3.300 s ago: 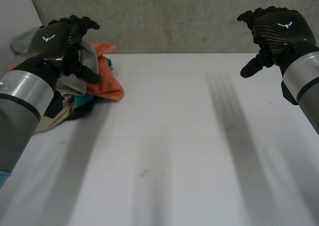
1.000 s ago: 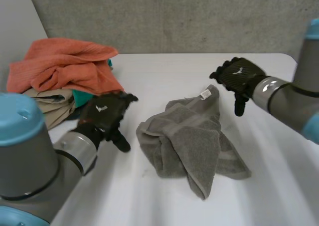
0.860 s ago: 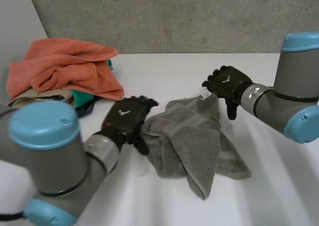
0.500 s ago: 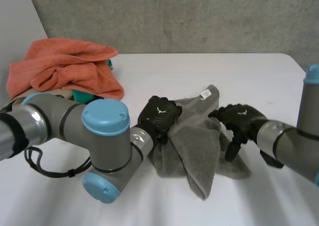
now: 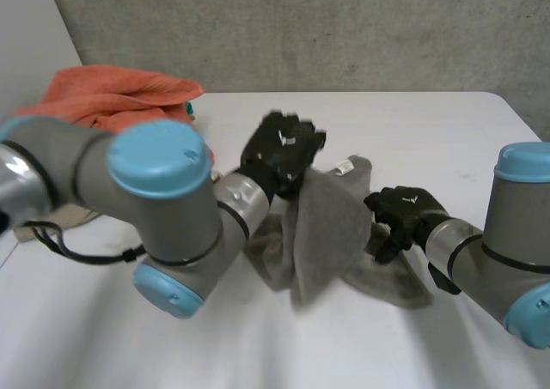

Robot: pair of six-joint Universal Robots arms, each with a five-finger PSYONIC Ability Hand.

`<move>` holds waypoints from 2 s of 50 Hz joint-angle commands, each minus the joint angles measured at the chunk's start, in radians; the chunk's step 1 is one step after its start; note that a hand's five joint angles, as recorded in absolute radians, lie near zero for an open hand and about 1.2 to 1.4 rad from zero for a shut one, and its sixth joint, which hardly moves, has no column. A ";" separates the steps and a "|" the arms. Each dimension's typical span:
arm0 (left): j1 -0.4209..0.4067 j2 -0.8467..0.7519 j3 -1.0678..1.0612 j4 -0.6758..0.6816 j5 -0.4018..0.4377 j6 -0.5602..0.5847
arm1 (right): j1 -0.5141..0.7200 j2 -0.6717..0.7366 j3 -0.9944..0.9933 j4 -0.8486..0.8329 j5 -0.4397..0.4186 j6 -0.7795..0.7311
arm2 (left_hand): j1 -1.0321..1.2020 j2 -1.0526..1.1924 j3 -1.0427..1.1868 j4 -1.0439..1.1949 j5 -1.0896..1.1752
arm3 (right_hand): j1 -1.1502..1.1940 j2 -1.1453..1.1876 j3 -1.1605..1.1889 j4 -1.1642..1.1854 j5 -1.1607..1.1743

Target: Fold the laundry.

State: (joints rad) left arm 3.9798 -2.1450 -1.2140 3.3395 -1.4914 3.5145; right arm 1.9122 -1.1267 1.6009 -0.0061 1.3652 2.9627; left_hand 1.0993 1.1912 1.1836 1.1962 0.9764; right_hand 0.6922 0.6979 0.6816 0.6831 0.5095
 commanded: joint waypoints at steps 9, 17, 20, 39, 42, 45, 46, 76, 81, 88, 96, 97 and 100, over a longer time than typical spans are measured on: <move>0.041 0.200 0.030 -0.015 -0.004 0.001 | -0.025 -0.154 -0.059 0.144 0.026 0.049 | 0.297 0.205 0.213 0.200 0.245 | -0.518 -0.523 -0.507 -0.509 -0.510; 0.061 0.191 0.019 -0.025 -0.003 -0.003 | 0.022 -0.156 0.030 0.169 0.015 0.146 | 0.297 0.205 0.213 0.200 0.245 | -0.518 -0.523 -0.507 -0.509 -0.510; 0.059 0.194 0.016 -0.023 -0.004 -0.005 | 0.071 -0.116 0.014 0.112 -0.001 0.291 | 0.297 0.205 0.213 0.200 0.245 | -0.518 -0.523 -0.507 -0.509 -0.510; 0.021 0.217 -0.002 -0.038 -0.053 -0.009 | 0.200 0.186 -0.203 0.071 0.014 0.437 | 0.297 0.205 0.213 0.200 0.245 | 0.704 0.698 0.715 0.713 0.712; 0.029 0.263 -0.018 -0.048 -0.084 -0.009 | 0.140 0.098 -0.188 0.071 0.043 0.414 | 0.297 0.205 0.213 0.200 0.245 | 0.704 0.698 0.715 0.713 0.712; 0.051 0.319 -0.051 -0.058 -0.107 -0.009 | 0.003 -0.043 -0.186 0.084 0.031 0.307 | 0.297 0.205 0.213 0.200 0.245 | 0.704 0.698 0.715 0.713 0.712; 0.059 0.333 -0.064 -0.061 -0.109 -0.008 | -0.027 -0.074 -0.193 0.089 0.023 0.261 | 0.297 0.205 0.213 0.200 0.245 | 0.704 0.698 0.715 0.713 0.712; 0.056 0.347 -0.299 -0.206 -0.115 -0.019 | 0.014 0.079 -0.474 0.001 0.077 -0.157 | 0.297 0.205 0.213 0.200 0.245 | -0.518 -0.523 -0.507 -0.509 -0.510; 0.056 0.349 -0.265 -0.204 -0.115 -0.019 | -0.030 -0.131 -0.322 0.095 0.075 -0.172 | 0.297 0.205 0.213 0.200 0.245 | -0.518 -0.523 -0.507 -0.509 -0.510; 0.061 0.347 -0.208 -0.204 -0.115 -0.043 | -0.147 -0.232 -0.122 0.267 0.017 -0.191 | 0.297 0.205 0.213 0.200 0.245 | -0.518 -0.523 -0.507 -0.509 -0.510; 0.062 0.338 -0.147 -0.204 -0.112 -0.111 | -0.246 -0.208 0.116 0.109 -0.139 -0.264 | 0.297 0.205 0.213 0.200 0.245 | -0.396 -0.402 -0.385 -0.387 -0.388; 0.064 0.336 -0.144 -0.204 -0.112 -0.112 | -0.246 -0.194 0.128 0.083 -0.143 -0.267 | 0.297 0.205 0.213 0.200 0.245 | -0.390 -0.396 -0.379 -0.381 -0.382; 0.067 0.324 -0.130 -0.204 -0.112 -0.112 | -0.246 -0.113 0.152 -0.006 -0.138 -0.281 | 0.297 0.205 0.213 0.200 0.245 | -0.349 -0.355 -0.338 -0.340 -0.341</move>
State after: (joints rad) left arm 4.0422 -1.8048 -1.3697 3.1355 -1.6040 3.4144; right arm 1.6782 -1.3438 1.6798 0.1466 1.2543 2.7110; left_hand 1.1222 1.1936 1.1873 1.1972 0.9867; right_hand 0.2307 0.2420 0.2438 0.2454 0.0741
